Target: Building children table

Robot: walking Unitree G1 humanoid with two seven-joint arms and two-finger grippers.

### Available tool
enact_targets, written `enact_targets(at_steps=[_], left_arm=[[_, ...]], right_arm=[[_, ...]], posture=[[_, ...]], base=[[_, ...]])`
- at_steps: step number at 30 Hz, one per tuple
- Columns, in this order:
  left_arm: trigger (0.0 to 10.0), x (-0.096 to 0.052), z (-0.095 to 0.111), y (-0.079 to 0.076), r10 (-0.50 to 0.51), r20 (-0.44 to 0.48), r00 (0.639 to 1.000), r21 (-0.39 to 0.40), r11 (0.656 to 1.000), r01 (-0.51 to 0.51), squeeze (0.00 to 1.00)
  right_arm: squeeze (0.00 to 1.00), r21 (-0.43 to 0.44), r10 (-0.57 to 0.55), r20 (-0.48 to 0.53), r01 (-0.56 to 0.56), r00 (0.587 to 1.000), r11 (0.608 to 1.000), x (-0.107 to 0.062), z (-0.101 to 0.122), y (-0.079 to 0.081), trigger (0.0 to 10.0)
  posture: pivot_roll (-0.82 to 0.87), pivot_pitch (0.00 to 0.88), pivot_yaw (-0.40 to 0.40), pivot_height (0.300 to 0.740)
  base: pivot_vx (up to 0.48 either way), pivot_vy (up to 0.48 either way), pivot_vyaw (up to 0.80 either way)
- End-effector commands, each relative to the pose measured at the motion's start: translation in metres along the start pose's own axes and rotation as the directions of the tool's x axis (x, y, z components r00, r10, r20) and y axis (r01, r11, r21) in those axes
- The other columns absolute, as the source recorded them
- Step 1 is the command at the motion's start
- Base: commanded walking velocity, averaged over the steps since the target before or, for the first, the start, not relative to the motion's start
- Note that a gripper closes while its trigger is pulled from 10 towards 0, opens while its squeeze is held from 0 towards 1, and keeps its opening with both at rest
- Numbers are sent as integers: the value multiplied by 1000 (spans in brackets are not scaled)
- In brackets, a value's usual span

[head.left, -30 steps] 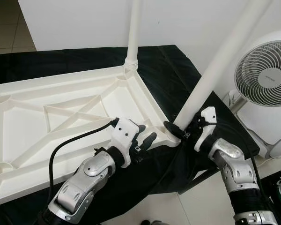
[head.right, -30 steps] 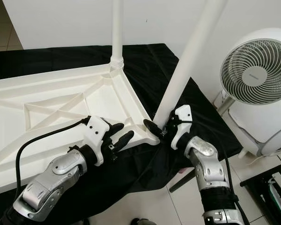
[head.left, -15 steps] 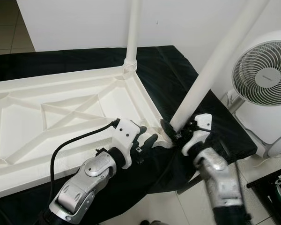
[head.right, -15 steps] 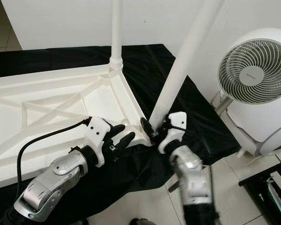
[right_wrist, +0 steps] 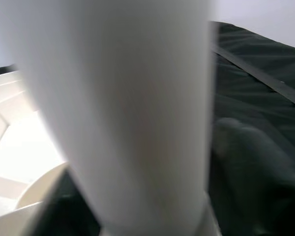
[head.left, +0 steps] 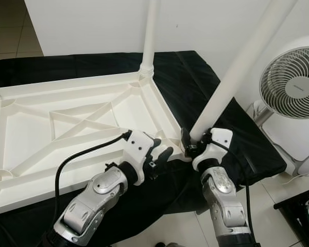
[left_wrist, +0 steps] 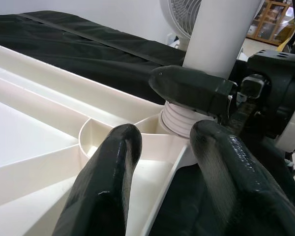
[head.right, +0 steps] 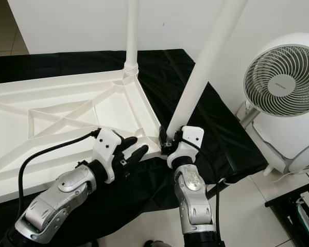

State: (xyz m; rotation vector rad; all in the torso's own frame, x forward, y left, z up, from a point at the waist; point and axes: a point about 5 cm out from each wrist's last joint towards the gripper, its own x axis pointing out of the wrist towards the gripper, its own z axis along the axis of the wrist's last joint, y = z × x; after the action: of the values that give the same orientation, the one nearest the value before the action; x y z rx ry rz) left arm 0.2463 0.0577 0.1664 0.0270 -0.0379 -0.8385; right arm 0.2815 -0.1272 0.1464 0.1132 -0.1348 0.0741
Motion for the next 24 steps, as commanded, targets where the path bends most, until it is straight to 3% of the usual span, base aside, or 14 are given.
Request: enact_targets(at_steps=[1, 3, 4, 6, 7, 8, 10, 11, 14, 16, 23, 24], left_arm=[[10000, 1, -4, -8, -119, -8, 993, -1, 993, 119, 0], [10000, 2, -4, -7, -112, -4, 994, -3, 994, 112, 0], [10000, 3, -4, -7, -107, -1, 994, -4, 994, 106, 0], [10000, 3, -4, -7, -104, 0, 995, -5, 995, 104, 0], [10000, 4, -4, -6, -102, 1, 995, -5, 995, 102, 0], [10000, 4, -4, -6, -102, 3, 995, -4, 995, 102, 0], [10000, 4, -4, -6, -102, 3, 995, -4, 995, 102, 0], [10000, 5, -4, -6, -101, 4, 995, -2, 995, 101, 0], [10000, 6, -3, -4, -105, 7, 994, 1, 994, 105, 0], [10000, 6, -3, -4, -108, 5, 994, 9, 994, 108, 0], [10000, 5, -3, -1, -111, -1, 994, 21, 994, 111, 0], [10000, 4, -4, -1, -113, -6, 994, 25, 993, 113, 0]], right_arm=[[1000, 44, -44, -40, 45, 998, 998, -5, -8, -4, 10000], [1000, 55, 15, -38, -13, 999, 998, -4, -6, -3, 10000], [447, 47, 70, -31, -68, 997, 997, -3, -4, -3, 10000], [447, 40, 100, -27, -98, 995, 994, -3, -2, -3, 10000], [0, 33, 164, -25, -163, 986, 986, -2, 0, -2, 10000], [0, 43, 245, -34, -244, 969, 969, -1, 2, -4, 10000], [0, 43, 245, -34, -244, 969, 969, -1, 2, -4, 10000], [0, 54, 301, -40, -298, 953, 953, 0, 3, -5, 10000], [0, -43, 436, -60, -438, 898, 898, 4, 6, -16, 10000], [0, -63, 509, -93, -515, 856, 855, 7, 6, -21, 10000], [0, -91, 590, -123, -601, 798, 794, 13, 9, -29, 10000], [0, -88, 610, -128, -622, 782, 778, 15, 8, -30, 784]], posture=[[55, 120, -84, 740], [55, 111, -87, 740], [55, 111, -87, 740], [55, 111, -87, 740], [54, 106, -87, 740], [53, 101, -87, 740], [53, 101, -87, 740], [53, 99, -87, 740], [54, 94, -82, 740], [59, 91, -79, 740], [64, 98, -72, 740], [63, 100, -68, 740]], base=[[0, 0, 0], [0, 0, 0], [0, 0, 0], [0, 0, 0], [0, 0, 0], [0, 0, 0], [0, 0, 0], [0, 0, 0], [0, 0, 0], [0, 0, 0], [0, 0, 0], [0, 0, 0]])
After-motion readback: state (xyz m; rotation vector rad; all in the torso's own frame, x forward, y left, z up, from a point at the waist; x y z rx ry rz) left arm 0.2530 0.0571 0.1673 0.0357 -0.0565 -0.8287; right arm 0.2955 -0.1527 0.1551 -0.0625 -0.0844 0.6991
